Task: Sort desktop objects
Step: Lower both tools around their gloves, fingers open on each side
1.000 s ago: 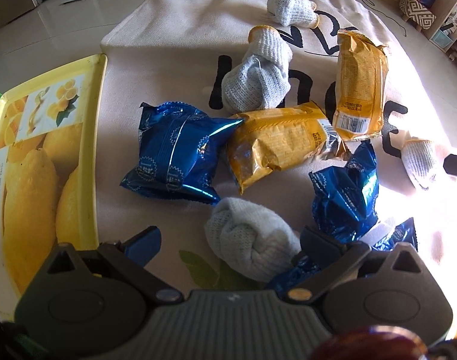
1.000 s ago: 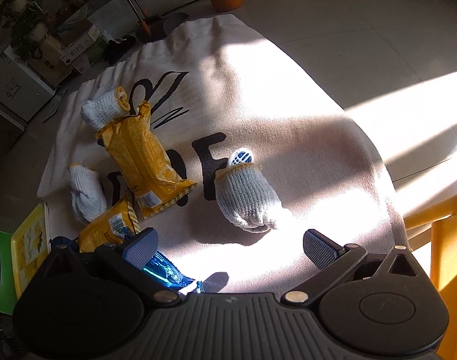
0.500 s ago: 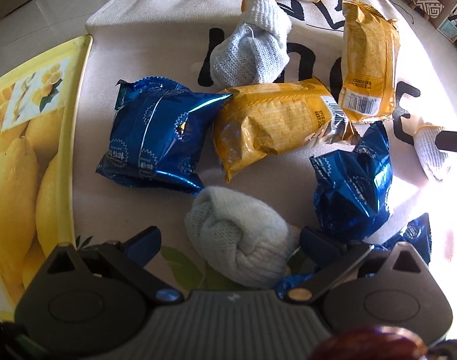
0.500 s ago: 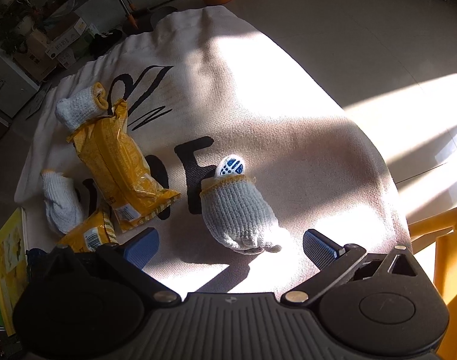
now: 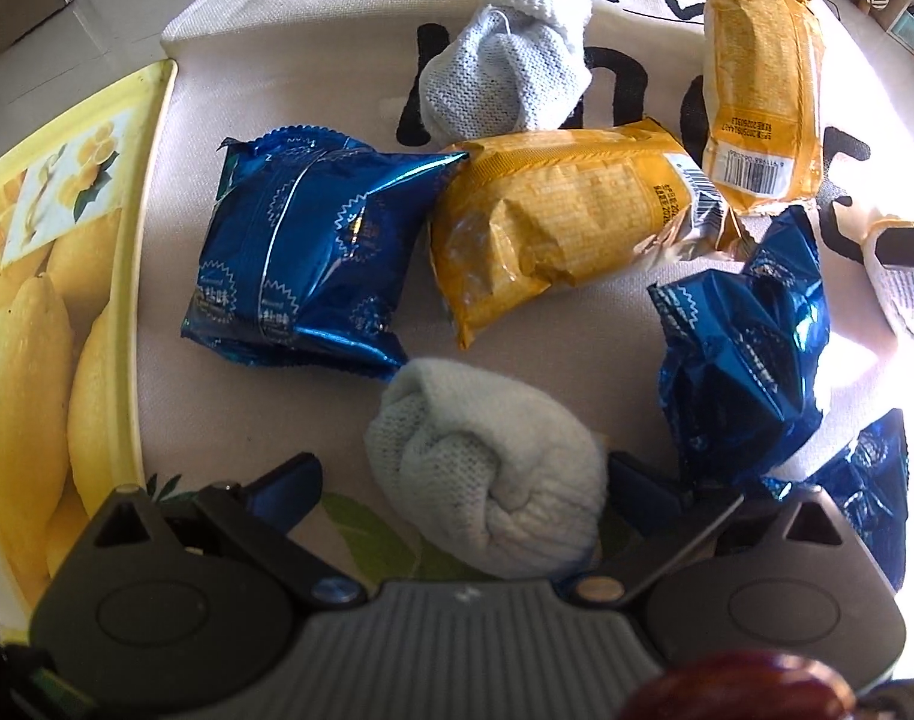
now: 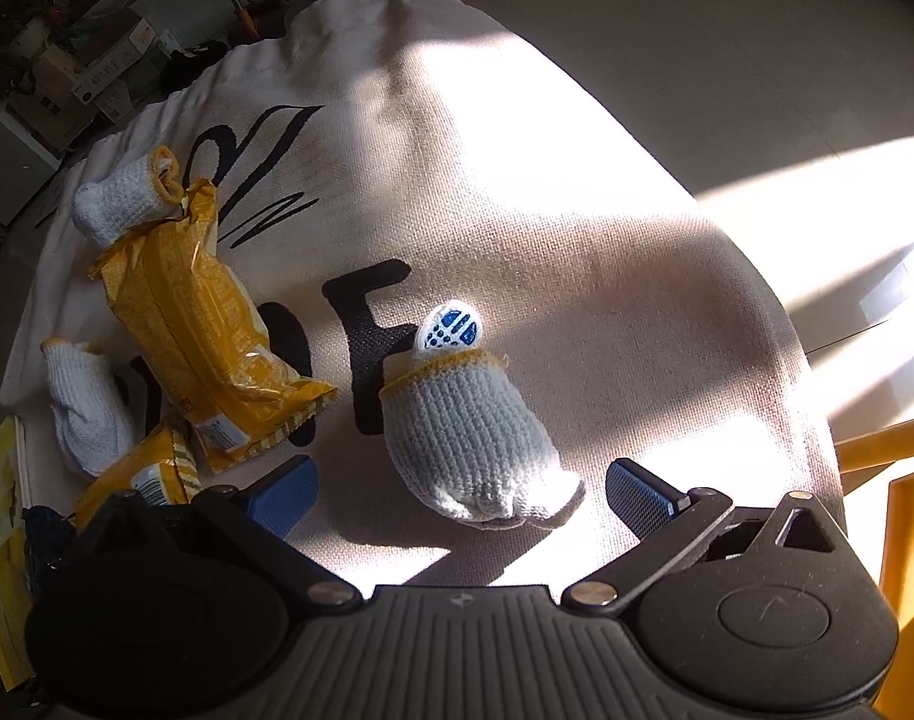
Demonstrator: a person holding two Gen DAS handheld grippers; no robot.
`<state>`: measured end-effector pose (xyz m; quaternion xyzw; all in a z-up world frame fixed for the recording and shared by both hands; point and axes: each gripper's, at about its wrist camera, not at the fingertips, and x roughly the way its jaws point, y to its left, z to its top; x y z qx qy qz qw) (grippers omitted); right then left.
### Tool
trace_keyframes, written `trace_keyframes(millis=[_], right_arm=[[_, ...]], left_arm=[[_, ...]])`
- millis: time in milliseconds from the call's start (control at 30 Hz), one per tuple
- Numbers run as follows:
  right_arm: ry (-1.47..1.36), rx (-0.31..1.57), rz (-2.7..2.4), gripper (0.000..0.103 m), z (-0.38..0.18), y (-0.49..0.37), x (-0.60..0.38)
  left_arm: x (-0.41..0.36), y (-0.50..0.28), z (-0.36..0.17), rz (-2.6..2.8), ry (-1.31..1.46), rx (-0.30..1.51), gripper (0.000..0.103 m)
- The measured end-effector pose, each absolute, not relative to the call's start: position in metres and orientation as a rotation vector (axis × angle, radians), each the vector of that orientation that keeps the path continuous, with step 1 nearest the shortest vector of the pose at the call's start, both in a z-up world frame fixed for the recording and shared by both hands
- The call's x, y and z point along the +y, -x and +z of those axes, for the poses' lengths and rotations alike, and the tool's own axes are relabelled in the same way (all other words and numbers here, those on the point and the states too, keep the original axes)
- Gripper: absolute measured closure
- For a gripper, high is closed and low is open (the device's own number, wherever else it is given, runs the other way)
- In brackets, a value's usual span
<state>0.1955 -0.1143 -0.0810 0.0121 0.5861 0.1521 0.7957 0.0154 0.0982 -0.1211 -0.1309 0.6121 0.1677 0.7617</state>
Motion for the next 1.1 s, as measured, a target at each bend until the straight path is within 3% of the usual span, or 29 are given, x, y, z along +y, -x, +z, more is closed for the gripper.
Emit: trace_keyframes(millis=[1100], right_arm=[[0.086, 1.253, 0.319, 0.0, -0.099, -0.201, -0.101]], left_arm=[[0.097, -0.017, -0.12, 0.457, 0.34, 1.271, 0.0]])
